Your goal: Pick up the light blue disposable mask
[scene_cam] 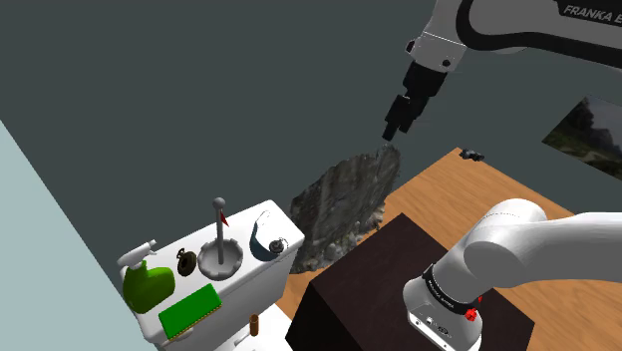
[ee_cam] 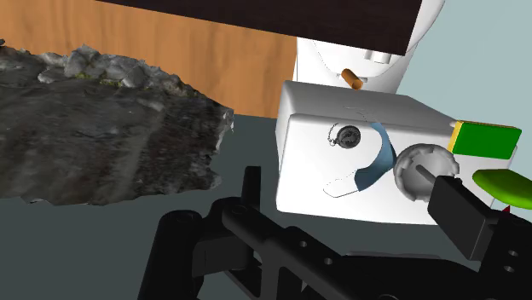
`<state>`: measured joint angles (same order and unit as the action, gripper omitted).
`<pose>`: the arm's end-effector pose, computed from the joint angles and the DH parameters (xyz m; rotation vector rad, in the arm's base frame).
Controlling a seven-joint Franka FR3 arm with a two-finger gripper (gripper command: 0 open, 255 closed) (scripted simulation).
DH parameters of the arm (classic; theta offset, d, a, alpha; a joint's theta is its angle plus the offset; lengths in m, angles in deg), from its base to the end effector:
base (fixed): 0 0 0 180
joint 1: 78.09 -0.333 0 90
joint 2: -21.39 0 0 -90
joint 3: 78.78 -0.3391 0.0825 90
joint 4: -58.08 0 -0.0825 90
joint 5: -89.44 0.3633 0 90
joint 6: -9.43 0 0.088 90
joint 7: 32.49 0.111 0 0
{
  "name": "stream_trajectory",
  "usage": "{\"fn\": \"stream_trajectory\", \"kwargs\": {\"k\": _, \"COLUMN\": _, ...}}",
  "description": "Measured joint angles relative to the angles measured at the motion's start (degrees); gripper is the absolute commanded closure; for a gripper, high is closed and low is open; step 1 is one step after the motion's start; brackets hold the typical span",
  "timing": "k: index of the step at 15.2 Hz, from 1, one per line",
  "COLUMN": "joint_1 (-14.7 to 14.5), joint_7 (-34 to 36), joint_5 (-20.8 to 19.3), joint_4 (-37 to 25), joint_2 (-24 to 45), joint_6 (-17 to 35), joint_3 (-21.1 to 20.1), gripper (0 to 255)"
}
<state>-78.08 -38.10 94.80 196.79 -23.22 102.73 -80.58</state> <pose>0.2750 0.0214 0.5766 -3.0648 -0.1747 0.0175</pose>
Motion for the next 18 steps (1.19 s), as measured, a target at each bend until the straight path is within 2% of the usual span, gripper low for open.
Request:
{"fn": "stream_trajectory", "kwargs": {"k": 3, "joint_1": -0.2, "joint_7": 0.5, "joint_5": 0.7, "joint_4": 1.4, "joint_2": 0.6, "joint_6": 1.8, "joint_3": -0.5, "gripper": 0}}
{"fn": "stream_trajectory", "kwargs": {"k": 6, "joint_1": -1.3, "joint_7": 2.4, "joint_5": 2.9, "joint_4": 3.7, "joint_2": 3.0, "joint_6": 6.3, "joint_3": -2.4, "gripper": 0}}
{"fn": "stream_trajectory", "kwargs": {"k": 11, "joint_1": -2.8, "joint_7": 4.2, "joint_5": 6.5, "joint_4": 8.8, "joint_2": 8.4, "joint_6": 16.3, "joint_3": -4.9, "gripper": 0}}
{"fn": "stream_trajectory", "kwargs": {"k": 18, "joint_1": -5.0, "joint_7": 6.0, "joint_5": 11.1, "joint_4": 9.8, "joint_2": 20.8, "joint_6": 29.3, "joint_3": -8.1, "gripper": 0}}
